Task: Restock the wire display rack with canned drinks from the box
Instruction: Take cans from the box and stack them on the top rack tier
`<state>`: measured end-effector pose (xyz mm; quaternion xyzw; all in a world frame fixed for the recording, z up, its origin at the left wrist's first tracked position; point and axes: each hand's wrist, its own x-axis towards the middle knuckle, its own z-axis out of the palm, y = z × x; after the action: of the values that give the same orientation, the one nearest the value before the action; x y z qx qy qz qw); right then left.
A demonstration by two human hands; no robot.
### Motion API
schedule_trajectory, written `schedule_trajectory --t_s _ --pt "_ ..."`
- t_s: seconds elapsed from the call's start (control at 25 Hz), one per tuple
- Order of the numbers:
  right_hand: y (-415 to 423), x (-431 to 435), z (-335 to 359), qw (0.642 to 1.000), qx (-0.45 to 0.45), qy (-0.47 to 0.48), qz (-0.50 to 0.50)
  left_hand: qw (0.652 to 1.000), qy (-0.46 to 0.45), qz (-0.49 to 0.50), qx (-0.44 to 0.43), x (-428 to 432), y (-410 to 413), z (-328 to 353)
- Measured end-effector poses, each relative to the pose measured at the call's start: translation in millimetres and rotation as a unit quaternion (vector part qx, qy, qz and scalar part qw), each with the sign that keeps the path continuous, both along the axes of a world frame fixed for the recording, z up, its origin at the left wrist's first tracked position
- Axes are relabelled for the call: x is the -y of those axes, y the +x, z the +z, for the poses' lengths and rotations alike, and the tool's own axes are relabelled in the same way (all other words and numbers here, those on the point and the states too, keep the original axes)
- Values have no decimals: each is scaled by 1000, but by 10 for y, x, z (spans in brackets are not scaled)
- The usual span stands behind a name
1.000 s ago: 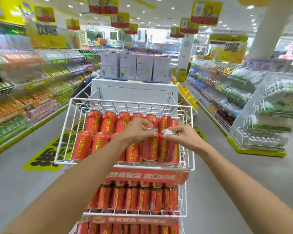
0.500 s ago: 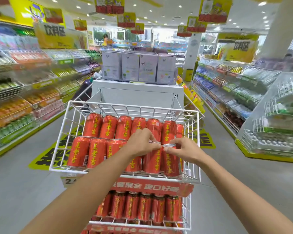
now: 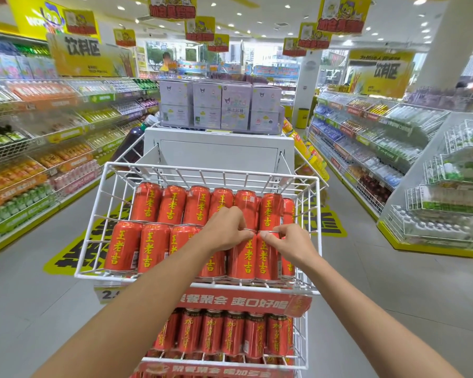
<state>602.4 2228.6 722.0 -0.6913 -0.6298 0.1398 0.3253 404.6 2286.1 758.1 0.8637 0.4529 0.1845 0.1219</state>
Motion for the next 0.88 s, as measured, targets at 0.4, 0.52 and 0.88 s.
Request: schedule_trajectory --t_s 0.4,0.52,0.88 --pt "-105 -57 -102 998 18 61 -16 998 36 -3 -52 -14 -55 25" --pt "-107 -90 -125 997 18 68 -15 999 36 -2 -40 -17 -66 27" --pt "-289 -123 -59 994 -11 53 -99 998 7 -8 64 -30 -141 45"
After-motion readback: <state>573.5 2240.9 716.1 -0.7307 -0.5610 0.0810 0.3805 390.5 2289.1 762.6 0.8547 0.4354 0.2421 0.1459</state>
